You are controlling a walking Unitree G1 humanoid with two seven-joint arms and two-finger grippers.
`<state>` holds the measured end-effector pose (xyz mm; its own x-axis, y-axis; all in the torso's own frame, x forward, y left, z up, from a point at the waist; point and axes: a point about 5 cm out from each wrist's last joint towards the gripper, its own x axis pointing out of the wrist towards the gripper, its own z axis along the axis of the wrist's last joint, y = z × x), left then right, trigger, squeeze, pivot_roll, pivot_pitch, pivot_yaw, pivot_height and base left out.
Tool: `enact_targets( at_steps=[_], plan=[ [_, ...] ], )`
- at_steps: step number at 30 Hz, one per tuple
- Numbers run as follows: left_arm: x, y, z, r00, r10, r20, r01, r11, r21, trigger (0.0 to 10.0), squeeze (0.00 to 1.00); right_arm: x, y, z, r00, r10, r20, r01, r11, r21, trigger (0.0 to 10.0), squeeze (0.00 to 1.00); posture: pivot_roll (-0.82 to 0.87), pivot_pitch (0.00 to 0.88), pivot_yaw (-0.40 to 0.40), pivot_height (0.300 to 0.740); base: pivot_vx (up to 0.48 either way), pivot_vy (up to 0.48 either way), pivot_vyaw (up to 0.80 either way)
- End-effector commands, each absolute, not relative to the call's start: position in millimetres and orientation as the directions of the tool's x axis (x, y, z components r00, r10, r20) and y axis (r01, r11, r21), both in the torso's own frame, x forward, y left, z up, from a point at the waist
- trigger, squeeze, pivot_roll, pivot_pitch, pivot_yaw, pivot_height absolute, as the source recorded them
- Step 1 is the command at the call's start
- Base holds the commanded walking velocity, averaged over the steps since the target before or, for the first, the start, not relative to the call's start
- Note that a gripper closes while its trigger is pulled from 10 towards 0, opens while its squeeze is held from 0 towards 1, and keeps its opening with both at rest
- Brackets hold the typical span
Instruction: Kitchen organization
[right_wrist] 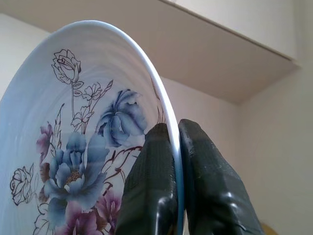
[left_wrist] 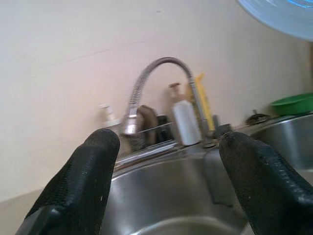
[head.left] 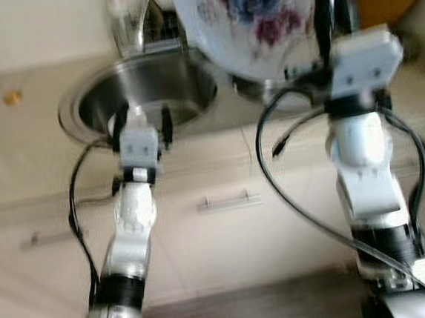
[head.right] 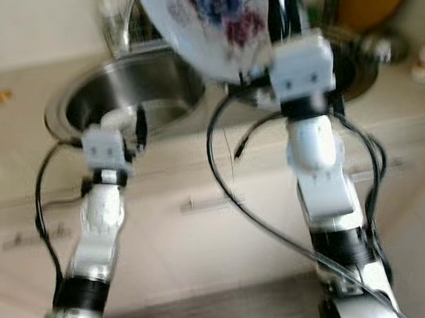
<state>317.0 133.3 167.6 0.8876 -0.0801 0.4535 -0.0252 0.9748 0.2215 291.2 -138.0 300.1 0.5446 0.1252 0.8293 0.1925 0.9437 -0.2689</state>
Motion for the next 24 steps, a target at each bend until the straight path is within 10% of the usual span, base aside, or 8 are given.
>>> enact_targets(
  at_steps=[1,16,24],
  plan=[
    [317,126,172,0.876,-0.096,0.473,-0.012,0.975,0.22,10.0,0.0,290,-147,306,0.529,0.091,0.843,0.225,0.944,-0.243,0.0,0.0,-0.17,0.0,0.043,0.74,0.386,0.0,0.0],
    [317,125,171,0.877,-0.097,0.47,-0.005,0.977,0.212,10.0,0.0,296,-148,298,0.573,0.085,0.815,0.224,0.94,-0.256,0.0,0.0,-0.17,0.0,0.04,0.74,0.286,0.0,0.0],
    [318,123,170,0.881,-0.112,0.46,0.006,0.974,0.224,10.0,0.0,327,-172,272,0.776,-0.035,0.63,0.231,0.945,-0.231,0.0,0.0,-0.17,0.0,0.042,0.74,0.0,0.0,0.0]
  ],
)
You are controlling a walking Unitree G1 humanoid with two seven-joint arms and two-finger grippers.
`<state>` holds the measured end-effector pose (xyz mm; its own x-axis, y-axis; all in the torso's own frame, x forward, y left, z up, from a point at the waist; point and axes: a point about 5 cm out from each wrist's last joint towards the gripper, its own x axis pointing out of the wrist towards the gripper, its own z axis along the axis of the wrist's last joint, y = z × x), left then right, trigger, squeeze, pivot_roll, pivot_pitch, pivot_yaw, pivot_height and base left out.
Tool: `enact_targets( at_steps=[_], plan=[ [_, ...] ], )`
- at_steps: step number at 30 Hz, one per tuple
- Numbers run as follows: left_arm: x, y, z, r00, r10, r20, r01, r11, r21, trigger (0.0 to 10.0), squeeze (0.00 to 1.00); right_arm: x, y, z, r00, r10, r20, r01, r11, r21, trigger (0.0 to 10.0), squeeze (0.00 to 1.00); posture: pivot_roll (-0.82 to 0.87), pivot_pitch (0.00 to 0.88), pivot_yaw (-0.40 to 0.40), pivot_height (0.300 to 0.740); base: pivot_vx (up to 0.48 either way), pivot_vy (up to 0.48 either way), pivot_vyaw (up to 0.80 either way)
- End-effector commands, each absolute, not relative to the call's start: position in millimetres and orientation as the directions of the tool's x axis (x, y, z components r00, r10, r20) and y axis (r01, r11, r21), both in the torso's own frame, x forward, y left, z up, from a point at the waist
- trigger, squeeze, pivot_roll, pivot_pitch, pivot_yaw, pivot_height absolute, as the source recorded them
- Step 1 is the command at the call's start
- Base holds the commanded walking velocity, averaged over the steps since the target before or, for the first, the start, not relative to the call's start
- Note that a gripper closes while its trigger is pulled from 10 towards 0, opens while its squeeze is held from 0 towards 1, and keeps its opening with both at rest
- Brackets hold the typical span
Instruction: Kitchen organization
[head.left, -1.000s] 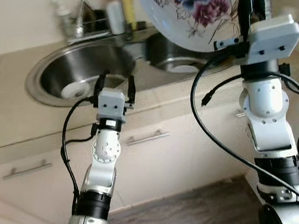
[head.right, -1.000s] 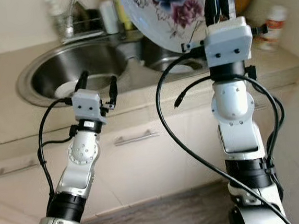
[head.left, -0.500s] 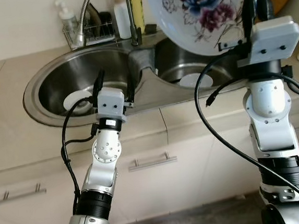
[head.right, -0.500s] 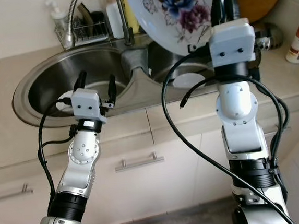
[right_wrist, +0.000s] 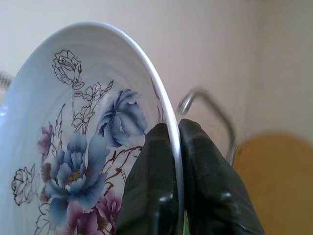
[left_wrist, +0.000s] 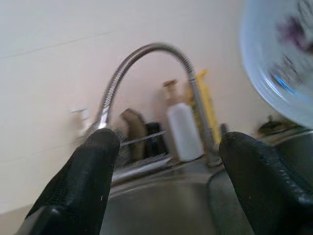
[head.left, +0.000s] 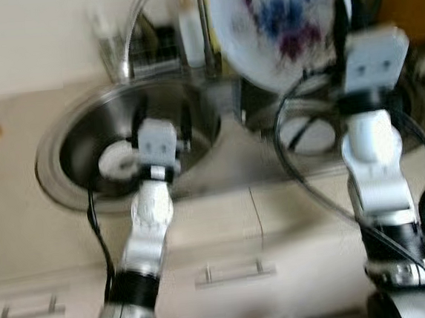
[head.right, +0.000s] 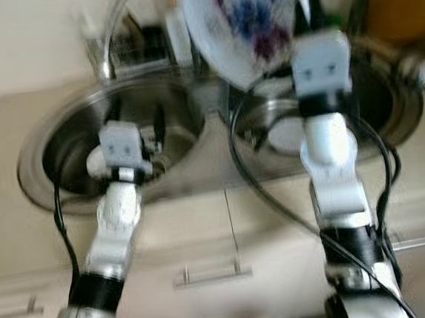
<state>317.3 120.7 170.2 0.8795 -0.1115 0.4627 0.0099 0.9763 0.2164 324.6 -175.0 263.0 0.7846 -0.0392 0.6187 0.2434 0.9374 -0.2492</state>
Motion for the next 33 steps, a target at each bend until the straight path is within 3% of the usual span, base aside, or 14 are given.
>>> enact_targets(
  at_steps=[1,4,5,6,7,8,9,16,22,24,25,26,27,33],
  plan=[
    [318,123,170,0.881,-0.113,0.459,0.007,0.974,0.225,10.0,0.0,330,-174,269,0.791,-0.041,0.61,0.235,0.941,-0.242,0.0,0.0,-0.17,0.0,0.042,0.74,0.0,0.0,0.0],
    [318,122,170,0.882,-0.114,0.457,0.008,0.974,0.227,10.0,0.0,338,-182,259,0.842,-0.055,0.536,0.232,0.935,-0.268,0.0,0.0,-0.17,0.0,0.042,0.74,0.0,0.0,0.0],
    [319,122,170,0.884,-0.116,0.453,0.009,0.973,0.232,10.0,0.0,350,-197,240,0.91,-0.129,0.395,0.257,0.922,-0.29,1.4,0.0,-0.17,0.0,0.042,0.74,0.0,0.0,0.0],
    [319,122,170,0.884,-0.117,0.453,0.009,0.973,0.233,10.0,0.0,352,-202,234,0.922,-0.157,0.354,0.267,0.92,-0.287,2.9,0.0,-0.17,0.0,0.042,0.74,0.0,0.0,0.0],
    [319,122,169,0.885,-0.117,0.452,0.009,0.972,0.233,10.0,0.0,353,-206,230,0.928,-0.185,0.322,0.28,0.919,-0.278,4.9,0.0,-0.17,0.0,0.042,0.74,0.0,0.0,0.0],
    [319,122,169,0.885,-0.117,0.45,0.009,0.972,0.234,10.0,0.0,354,-209,224,0.933,-0.21,0.291,0.288,0.922,-0.26,8.2,0.0,-0.17,0.0,0.042,0.74,0.0,0.0,0.0],
    [319,122,168,0.886,-0.118,0.448,0.01,0.972,0.236,10.0,0.0,355,-212,211,0.949,-0.233,0.215,0.286,0.92,-0.267,10.0,0.0,-0.17,0.0,0.042,0.74,0.0,0.0,0.0],
    [319,122,166,0.891,-0.12,0.437,0.012,0.97,0.243,10.0,0.0,355,-217,191,0.959,-0.255,0.125,0.282,0.905,-0.319,10.0,0.0,-0.16,0.0,0.042,0.74,0.0,0.0,0.0],
    [320,121,166,0.893,-0.122,0.434,0.013,0.969,0.245,10.0,0.0,357,-205,176,0.98,-0.198,0.036,0.198,0.919,-0.342,10.0,0.0,-0.16,0.0,0.042,0.74,0.0,0.0,0.0],
    [320,121,166,0.893,-0.122,0.433,0.013,0.969,0.246,10.0,0.0,358,-204,170,0.981,-0.193,-0.008,0.182,0.936,-0.303,10.0,0.21,-0.16,0.0,0.041,0.74,0.0,0.0,0.0],
    [320,121,166,0.893,-0.122,0.433,0.013,0.969,0.247,10.0,0.0,358,-204,169,0.981,-0.191,-0.014,0.179,0.94,-0.291,10.0,0.21,-0.16,0.0,0.041,0.74,0.0,0.0,0.0],
    [320,121,165,0.894,-0.122,0.431,0.012,0.969,0.248,10.0,0.0,358,-204,168,0.981,-0.193,-0.021,0.18,0.945,-0.275,10.0,0.55,-0.16,0.0,0.041,0.74,0.0,0.0,0.0],
    [320,121,165,0.896,-0.12,0.428,0.01,0.968,0.251,10.0,0.0,357,-205,165,0.98,-0.194,-0.034,0.18,0.953,-0.244,10.0,1.0,-0.16,0.0,0.041,0.74,0.0,0.0,0.0],
    [321,123,163,0.9,-0.112,0.421,0.001,0.967,0.255,10.0,0.0,356,-206,158,0.979,-0.179,-0.093,0.167,0.978,-0.128,10.0,1.0,-0.16,0.0,0.039,0.74,0.0,0.0,0.0]
  ],
)
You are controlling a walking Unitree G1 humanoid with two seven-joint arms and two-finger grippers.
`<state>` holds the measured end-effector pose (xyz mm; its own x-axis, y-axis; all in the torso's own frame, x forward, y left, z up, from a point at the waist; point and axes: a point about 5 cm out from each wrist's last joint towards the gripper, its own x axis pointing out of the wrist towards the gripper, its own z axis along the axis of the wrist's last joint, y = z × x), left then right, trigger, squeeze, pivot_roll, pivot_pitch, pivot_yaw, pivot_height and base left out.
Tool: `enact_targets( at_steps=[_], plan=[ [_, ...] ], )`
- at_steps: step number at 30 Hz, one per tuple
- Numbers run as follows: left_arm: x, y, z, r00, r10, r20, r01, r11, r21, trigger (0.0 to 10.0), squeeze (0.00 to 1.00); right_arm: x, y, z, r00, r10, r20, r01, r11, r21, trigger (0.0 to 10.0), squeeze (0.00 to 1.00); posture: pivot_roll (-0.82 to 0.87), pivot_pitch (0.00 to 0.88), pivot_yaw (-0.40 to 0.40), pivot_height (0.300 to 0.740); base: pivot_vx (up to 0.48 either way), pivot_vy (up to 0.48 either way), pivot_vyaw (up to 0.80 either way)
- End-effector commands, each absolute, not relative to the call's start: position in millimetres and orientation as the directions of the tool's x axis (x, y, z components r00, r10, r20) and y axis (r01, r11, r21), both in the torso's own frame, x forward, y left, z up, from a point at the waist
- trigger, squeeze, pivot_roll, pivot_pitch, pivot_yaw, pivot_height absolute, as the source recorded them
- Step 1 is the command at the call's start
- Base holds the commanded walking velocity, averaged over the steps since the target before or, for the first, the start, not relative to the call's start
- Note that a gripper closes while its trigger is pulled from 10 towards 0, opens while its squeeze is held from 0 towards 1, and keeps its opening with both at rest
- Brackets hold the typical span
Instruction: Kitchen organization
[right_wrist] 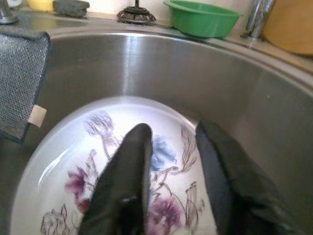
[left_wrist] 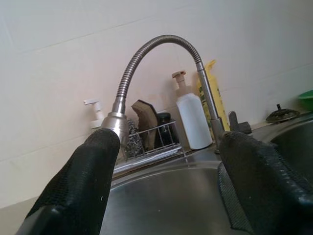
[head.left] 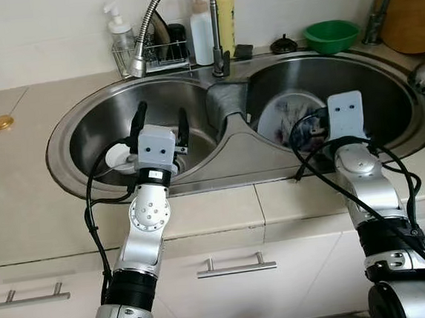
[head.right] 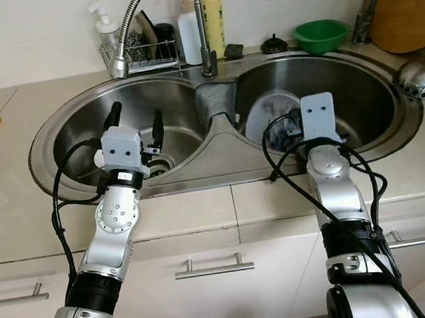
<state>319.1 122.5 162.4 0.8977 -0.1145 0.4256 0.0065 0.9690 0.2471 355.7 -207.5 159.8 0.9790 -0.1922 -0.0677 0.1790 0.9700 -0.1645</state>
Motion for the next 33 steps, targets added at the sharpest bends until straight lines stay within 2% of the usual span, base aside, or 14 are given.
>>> enact_targets(
  at_steps=[1,15,20,24,25,26,28,33],
  plan=[
    [321,122,163,0.9,-0.111,0.422,0.0,0.967,0.255,10.0,0.0,356,-206,158,0.979,-0.176,-0.1,0.164,0.979,-0.118,10.0,1.0,-0.16,0.0,0.039,0.74,0.0,0.0,0.0],
    [321,122,163,0.9,-0.109,0.422,-0.001,0.968,0.253,10.0,0.0,353,-205,169,0.988,-0.149,-0.033,0.147,0.987,-0.066,10.0,1.0,-0.17,0.0,0.038,0.74,0.0,0.0,0.0],
    [320,123,162,0.902,-0.103,0.42,-0.004,0.969,0.248,10.0,0.0,351,-203,186,0.986,-0.143,0.083,0.144,0.99,-0.007,10.0,1.0,-0.17,0.0,0.034,0.74,0.0,0.0,0.0],
    [319,121,162,0.901,-0.11,0.419,0.013,0.974,0.227,10.0,0.0,348,-197,200,0.976,-0.127,0.178,0.136,0.99,-0.04,10.0,1.0,-0.17,0.0,0.033,0.74,0.0,0.0,0.0],
    [319,121,162,0.902,-0.111,0.418,0.016,0.974,0.224,10.0,0.0,347,-195,202,0.974,-0.115,0.195,0.126,0.991,-0.047,10.0,0.4,-0.17,0.0,0.033,0.74,0.0,0.0,0.0],
    [320,121,162,0.904,-0.113,0.413,0.022,0.975,0.22,10.0,0.0,345,-191,205,0.97,-0.095,0.222,0.111,0.992,-0.062,10.0,0.0,-0.17,0.0,0.034,0.74,0.0,0.0,0.0],
    [320,121,162,0.904,-0.115,0.411,0.025,0.976,0.217,10.0,0.0,344,-189,206,0.968,-0.085,0.236,0.103,0.992,-0.068,10.0,0.0,-0.17,0.0,0.034,0.74,0.0,0.0,0.0],
    [320,119,164,0.901,-0.125,0.415,0.035,0.975,0.218,10.0,0.0,343,-183,208,0.961,-0.059,0.269,0.089,0.991,-0.103,10.0,0.0,-0.17,0.0,0.037,0.74,0.0,0.48,0.0]
  ],
)
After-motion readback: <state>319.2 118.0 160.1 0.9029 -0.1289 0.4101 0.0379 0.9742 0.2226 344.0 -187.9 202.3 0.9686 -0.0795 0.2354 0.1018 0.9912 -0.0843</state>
